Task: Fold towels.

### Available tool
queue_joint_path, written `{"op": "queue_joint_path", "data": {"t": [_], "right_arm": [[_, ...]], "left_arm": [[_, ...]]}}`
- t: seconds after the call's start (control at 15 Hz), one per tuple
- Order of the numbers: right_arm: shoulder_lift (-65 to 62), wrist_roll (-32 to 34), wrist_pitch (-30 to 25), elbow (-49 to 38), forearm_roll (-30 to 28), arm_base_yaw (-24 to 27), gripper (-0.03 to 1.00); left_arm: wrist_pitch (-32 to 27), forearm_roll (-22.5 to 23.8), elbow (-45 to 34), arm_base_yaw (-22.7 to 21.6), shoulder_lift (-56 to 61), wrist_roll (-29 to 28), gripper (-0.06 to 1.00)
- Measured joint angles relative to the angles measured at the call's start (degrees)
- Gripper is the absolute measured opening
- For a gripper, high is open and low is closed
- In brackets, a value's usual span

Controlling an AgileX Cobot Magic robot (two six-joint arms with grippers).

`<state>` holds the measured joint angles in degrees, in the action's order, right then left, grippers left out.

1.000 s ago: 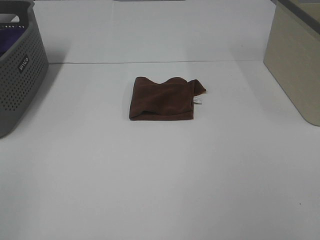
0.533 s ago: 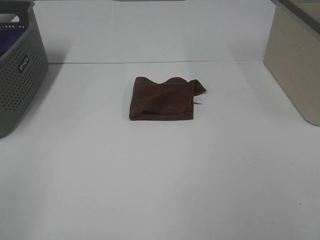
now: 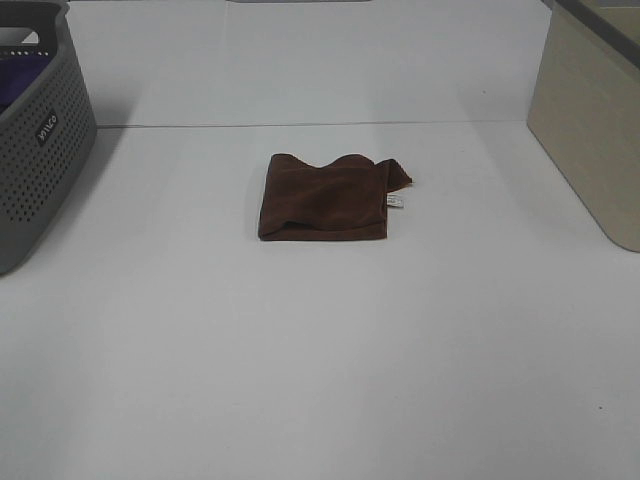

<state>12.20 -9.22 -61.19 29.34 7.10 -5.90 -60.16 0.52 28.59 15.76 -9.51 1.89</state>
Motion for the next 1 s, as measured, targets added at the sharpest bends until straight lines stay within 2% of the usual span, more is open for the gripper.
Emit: {"op": "queue_joint_path", "data": {"t": [0.07, 0.13, 0.2, 0.33, 0.67, 1.0], "right_arm": [[0.00, 0.00, 0.00, 0.00, 0.06, 0.52, 0.90], [0.00, 0.00, 0.00, 0.00, 0.17, 3.95, 0.90], [-0.57, 0.00, 0.00, 0.00, 0.17, 5.90, 0.90], [-4.01, 0.00, 0.00, 0.00, 0.40, 7.16, 0.90], [-12.32, 0.00, 0.00, 0.00, 0.63, 7.28, 0.90], [-12.43, 0.00, 0.00, 0.00, 0.63, 7.28, 0.90]], "left_arm": [[0.00, 0.00, 0.00, -2.35, 0.00, 0.00, 0.70], [0.06, 0.00, 0.00, -7.85, 0.86, 0.06, 0.70], [0.06, 0.00, 0.00, -10.77, 1.72, 0.06, 0.70], [0.06, 0.00, 0.00, -14.50, 4.47, 0.06, 0.70], [0.06, 0.00, 0.00, -15.13, 9.57, 0.06, 0.70], [0.06, 0.00, 0.00, -15.13, 9.80, 0.06, 0.70]]}}
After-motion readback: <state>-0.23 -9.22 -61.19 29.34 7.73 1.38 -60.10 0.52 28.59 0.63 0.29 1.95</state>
